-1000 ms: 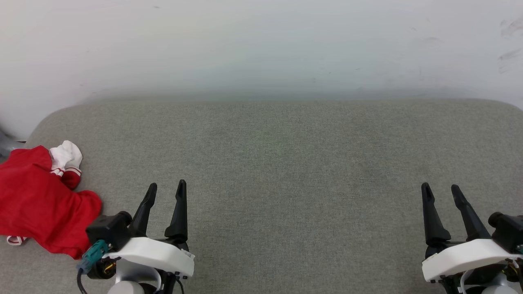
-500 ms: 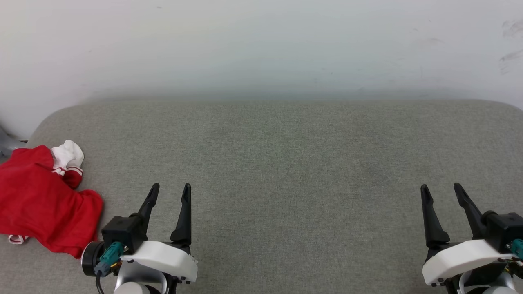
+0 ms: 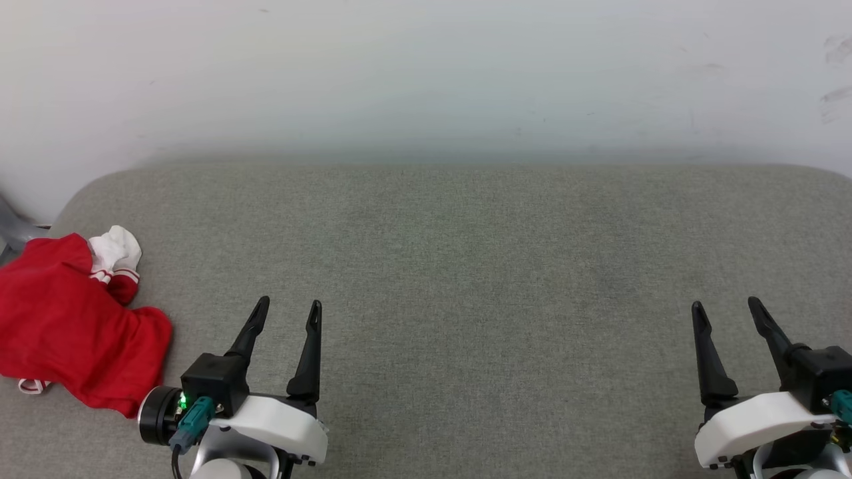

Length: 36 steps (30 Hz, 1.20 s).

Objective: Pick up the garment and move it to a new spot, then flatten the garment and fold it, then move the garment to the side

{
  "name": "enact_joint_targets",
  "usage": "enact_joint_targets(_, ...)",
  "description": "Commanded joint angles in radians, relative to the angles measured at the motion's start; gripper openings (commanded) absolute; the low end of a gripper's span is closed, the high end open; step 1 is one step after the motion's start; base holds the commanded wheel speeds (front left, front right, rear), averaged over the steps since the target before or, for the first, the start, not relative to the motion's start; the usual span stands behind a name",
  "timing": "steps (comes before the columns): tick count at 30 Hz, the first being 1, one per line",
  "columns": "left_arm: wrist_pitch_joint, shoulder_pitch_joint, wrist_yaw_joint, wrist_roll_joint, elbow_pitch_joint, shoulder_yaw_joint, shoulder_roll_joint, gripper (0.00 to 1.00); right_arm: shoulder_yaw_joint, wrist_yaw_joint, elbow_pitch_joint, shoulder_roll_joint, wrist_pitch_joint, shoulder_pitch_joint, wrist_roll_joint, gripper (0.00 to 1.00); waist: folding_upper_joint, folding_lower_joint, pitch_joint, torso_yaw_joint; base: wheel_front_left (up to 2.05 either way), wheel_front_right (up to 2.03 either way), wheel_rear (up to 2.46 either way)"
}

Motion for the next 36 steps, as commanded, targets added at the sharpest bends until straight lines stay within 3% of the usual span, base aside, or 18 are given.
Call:
enact_joint_targets(1,-0.009,-0.011,-0.007,0.012,-0.003,0.002,-0.003,1.00,-0.003,0.000,-0.011,0.000,-0.007,0.003,-0.017,1.00,-0.0001,0.0000,0.000,0.001,0.00,0.00,0.00)
enact_joint_targets(18,-0.040,-0.015,-0.052,0.082,0.017,0.018,-0.026,1.00,-0.032,0.000,-0.007,0.000,-0.043,0.011,-0.068,1.00,-0.0001,0.0000,-0.001,0.030,0.00,0.00,0.00)
enact_joint_targets(36,-0.037,-0.028,-0.064,0.048,0.029,0.103,-0.038,1.00,-0.005,0.000,0.033,0.000,-0.073,-0.011,0.032,1.00,-0.0001,0.0000,0.000,0.200,0.00,0.00,0.00)
